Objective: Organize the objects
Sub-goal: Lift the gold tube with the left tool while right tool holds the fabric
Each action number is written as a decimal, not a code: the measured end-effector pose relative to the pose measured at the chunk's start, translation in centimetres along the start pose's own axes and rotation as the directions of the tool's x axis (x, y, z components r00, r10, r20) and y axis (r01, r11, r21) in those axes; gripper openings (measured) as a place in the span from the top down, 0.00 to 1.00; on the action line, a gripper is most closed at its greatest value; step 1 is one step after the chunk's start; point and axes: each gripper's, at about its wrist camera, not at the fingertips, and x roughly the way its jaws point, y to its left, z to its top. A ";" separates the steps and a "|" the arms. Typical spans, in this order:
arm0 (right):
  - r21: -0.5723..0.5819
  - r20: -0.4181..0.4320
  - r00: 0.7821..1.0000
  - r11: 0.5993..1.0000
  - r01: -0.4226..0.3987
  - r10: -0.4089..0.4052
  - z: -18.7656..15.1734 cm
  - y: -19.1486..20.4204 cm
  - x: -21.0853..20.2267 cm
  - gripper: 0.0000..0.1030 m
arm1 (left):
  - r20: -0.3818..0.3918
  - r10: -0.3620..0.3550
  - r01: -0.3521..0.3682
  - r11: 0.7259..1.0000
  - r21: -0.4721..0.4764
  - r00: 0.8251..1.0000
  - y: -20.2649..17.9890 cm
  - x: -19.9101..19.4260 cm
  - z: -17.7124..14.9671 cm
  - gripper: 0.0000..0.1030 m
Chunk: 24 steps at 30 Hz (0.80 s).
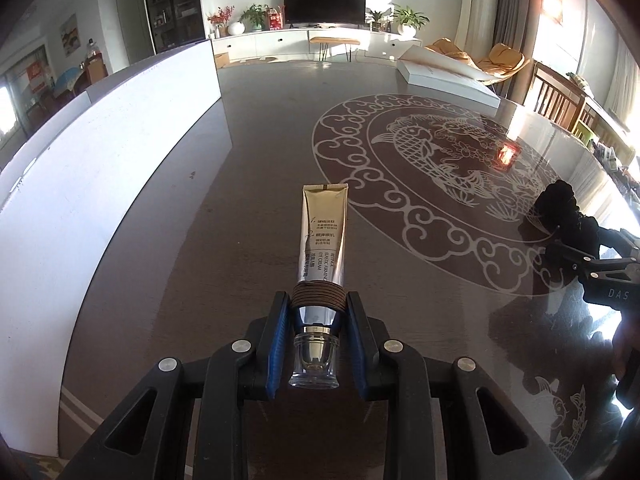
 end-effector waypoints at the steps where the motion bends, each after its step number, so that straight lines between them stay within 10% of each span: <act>1: -0.001 0.000 1.000 1.000 0.001 -0.001 0.0 0.0 0.0 0.00 | 0.001 -0.002 0.002 1.000 -0.002 1.000 0.0 0.0 0.0 0.73; 14: 0.000 0.002 1.000 1.000 -0.014 0.014 0.0 0.0 0.0 0.00 | 0.004 -0.028 0.028 0.999 -0.016 1.000 0.2 0.0 0.1 0.73; 15: 0.002 0.013 0.999 0.999 -0.032 0.032 0.0 -0.1 -0.2 0.07 | 0.006 -0.049 0.049 0.998 -0.032 0.999 0.5 0.0 0.2 0.73; 17: -0.015 0.032 0.999 1.000 -0.012 0.013 0.2 0.1 -0.8 0.60 | 0.007 -0.088 0.089 0.994 -0.061 0.996 1.2 0.0 0.4 0.74; 24: -0.020 0.050 0.986 0.987 -0.159 0.160 2.7 2.6 -4.9 0.67 | 0.171 -0.191 0.218 0.964 -0.155 0.967 3.6 -5.3 0.7 0.74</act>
